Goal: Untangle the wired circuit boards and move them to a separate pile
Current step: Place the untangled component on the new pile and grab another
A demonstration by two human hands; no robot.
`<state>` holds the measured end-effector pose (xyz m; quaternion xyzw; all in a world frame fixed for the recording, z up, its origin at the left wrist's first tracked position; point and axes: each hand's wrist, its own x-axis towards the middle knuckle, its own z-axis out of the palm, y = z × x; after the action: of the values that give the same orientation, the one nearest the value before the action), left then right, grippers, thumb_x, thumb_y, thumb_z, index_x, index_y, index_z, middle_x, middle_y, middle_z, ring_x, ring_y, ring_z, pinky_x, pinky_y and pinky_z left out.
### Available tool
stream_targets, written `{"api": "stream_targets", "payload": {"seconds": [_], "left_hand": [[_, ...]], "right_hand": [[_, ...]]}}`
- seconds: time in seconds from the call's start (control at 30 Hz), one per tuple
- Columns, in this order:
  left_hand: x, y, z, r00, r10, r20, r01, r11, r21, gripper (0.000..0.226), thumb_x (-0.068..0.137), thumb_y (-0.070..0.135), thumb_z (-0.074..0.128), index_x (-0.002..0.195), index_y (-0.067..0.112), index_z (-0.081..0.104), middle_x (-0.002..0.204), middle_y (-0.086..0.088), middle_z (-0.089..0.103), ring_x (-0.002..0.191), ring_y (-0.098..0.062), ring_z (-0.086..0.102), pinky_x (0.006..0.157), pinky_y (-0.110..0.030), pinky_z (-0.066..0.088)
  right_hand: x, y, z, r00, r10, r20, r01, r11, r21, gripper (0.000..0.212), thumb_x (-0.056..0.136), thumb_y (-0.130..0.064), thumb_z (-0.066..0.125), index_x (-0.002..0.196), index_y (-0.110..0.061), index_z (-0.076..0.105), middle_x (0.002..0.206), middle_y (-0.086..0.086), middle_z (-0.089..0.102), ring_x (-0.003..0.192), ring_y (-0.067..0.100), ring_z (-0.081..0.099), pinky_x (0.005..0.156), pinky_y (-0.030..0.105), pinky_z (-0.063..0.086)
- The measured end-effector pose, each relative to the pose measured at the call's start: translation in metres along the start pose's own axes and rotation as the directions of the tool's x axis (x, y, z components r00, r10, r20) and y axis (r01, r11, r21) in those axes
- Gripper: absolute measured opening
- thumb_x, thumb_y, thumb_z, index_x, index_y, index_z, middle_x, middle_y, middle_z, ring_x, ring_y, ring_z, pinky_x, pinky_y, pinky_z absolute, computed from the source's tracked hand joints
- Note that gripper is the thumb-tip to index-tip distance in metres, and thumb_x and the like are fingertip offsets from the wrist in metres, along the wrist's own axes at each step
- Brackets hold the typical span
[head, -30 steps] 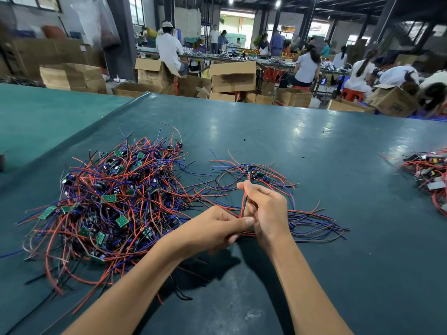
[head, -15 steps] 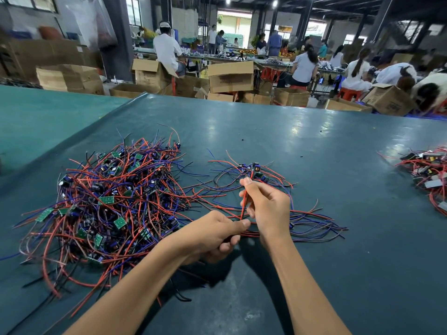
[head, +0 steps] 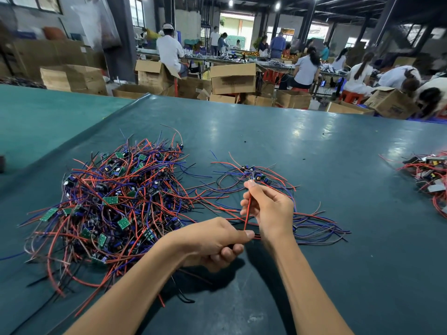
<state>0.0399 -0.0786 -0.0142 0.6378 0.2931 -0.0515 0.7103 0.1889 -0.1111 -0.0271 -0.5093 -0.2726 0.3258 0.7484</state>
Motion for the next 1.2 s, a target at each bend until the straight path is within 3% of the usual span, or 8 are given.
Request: {"api": "stream_targets", "payload": {"seconds": [0.3, 0.4, 0.5, 0.7, 0.8, 0.9, 1.07, 1.2], "left_hand": [[0.004, -0.006, 0.001, 0.999, 0.020, 0.043, -0.024, 0.995, 0.096, 0.040, 0.102, 0.048, 0.053, 0.072, 0.023, 0.058, 0.055, 0.008, 0.041, 0.037, -0.003, 0.029, 0.036, -0.010, 0.020], [0.002, -0.005, 0.000, 0.999, 0.038, 0.015, -0.040, 0.982, 0.186, 0.038, 0.100, 0.047, 0.056, 0.095, 0.013, 0.070, 0.056, 0.005, 0.044, 0.037, -0.004, 0.029, 0.036, -0.011, 0.020], [-0.003, 0.001, -0.006, 0.997, 0.061, -0.042, -0.050, 0.973, 0.227, 0.050, 0.097, 0.049, 0.060, 0.117, 0.003, 0.062, 0.055, 0.006, 0.046, 0.037, -0.006, 0.026, 0.037, -0.010, 0.020], [-0.028, 0.011, -0.041, 0.998, 0.026, 0.066, -0.031, 0.997, 0.069, 0.078, 0.085, 0.085, 0.040, 0.127, 0.025, 0.068, 0.054, 0.005, 0.040, 0.035, -0.002, 0.017, 0.033, -0.009, 0.017], [-0.031, 0.011, -0.061, 0.997, 0.060, 0.037, -0.054, 0.986, -0.160, 0.080, 0.089, 0.078, 0.037, 0.129, 0.016, 0.068, 0.053, 0.001, 0.039, 0.033, 0.000, 0.015, 0.031, -0.008, 0.013], [-0.034, 0.006, -0.074, 0.993, 0.090, -0.080, -0.101, 0.984, -0.148, 0.066, 0.090, 0.070, 0.048, 0.126, 0.019, 0.070, 0.054, 0.001, 0.040, 0.033, -0.001, 0.016, 0.031, -0.008, 0.016], [-0.025, 0.006, -0.072, 0.863, 0.382, -0.331, -0.452, 0.876, -0.166, 0.048, 0.088, 0.053, 0.068, 0.118, 0.017, 0.074, 0.063, 0.006, 0.048, 0.039, -0.001, 0.028, 0.036, -0.012, 0.023], [-0.010, 0.009, -0.051, 0.747, 0.517, -0.419, -0.601, 0.794, -0.090, 0.039, 0.082, 0.045, 0.074, 0.117, 0.028, 0.074, 0.085, 0.005, 0.063, 0.065, -0.003, 0.050, 0.048, -0.015, 0.033]], "right_hand": [[0.001, -0.005, -0.001, 1.000, -0.024, -0.001, 0.024, 0.996, 0.088, 0.020, 0.090, -0.011, 0.073, 0.071, -0.007, 0.077, 0.065, 0.010, 0.066, 0.055, 0.020, 0.065, 0.048, 0.030, 0.054], [-0.003, -0.012, 0.000, 0.998, -0.029, 0.061, 0.019, 0.986, 0.168, 0.012, 0.088, -0.011, 0.073, 0.079, -0.004, 0.076, 0.068, 0.009, 0.064, 0.054, 0.019, 0.062, 0.049, 0.030, 0.054], [-0.007, -0.018, 0.003, 0.992, -0.010, 0.128, -0.022, 0.969, 0.244, 0.016, 0.084, -0.018, 0.071, 0.088, -0.003, 0.076, 0.067, 0.005, 0.062, 0.050, 0.016, 0.058, 0.047, 0.029, 0.052], [-0.013, -0.028, 0.003, 0.955, 0.044, 0.295, -0.175, 0.883, 0.436, 0.024, 0.089, -0.026, 0.063, 0.097, -0.006, 0.072, 0.066, -0.002, 0.053, 0.047, 0.008, 0.048, 0.041, 0.021, 0.043], [-0.015, -0.030, 0.004, 0.905, 0.102, 0.413, -0.316, 0.811, 0.492, 0.025, 0.094, -0.028, 0.056, 0.095, -0.009, 0.072, 0.064, -0.005, 0.047, 0.043, 0.005, 0.042, 0.036, 0.019, 0.038], [-0.016, -0.029, 0.007, 0.868, 0.145, 0.475, -0.390, 0.792, 0.470, 0.027, 0.097, -0.028, 0.050, 0.094, -0.009, 0.070, 0.064, -0.005, 0.044, 0.040, 0.003, 0.038, 0.033, 0.017, 0.034], [-0.021, -0.027, 0.013, 0.820, 0.191, 0.540, -0.434, 0.822, 0.368, 0.025, 0.095, -0.028, 0.052, 0.094, -0.009, 0.069, 0.060, -0.004, 0.043, 0.034, 0.002, 0.038, 0.027, 0.018, 0.034], [-0.031, -0.019, 0.022, 0.795, 0.223, 0.564, -0.393, 0.897, 0.201, 0.026, 0.097, -0.028, 0.053, 0.096, -0.009, 0.070, 0.061, -0.003, 0.042, 0.032, 0.002, 0.035, 0.027, 0.017, 0.033]]}}
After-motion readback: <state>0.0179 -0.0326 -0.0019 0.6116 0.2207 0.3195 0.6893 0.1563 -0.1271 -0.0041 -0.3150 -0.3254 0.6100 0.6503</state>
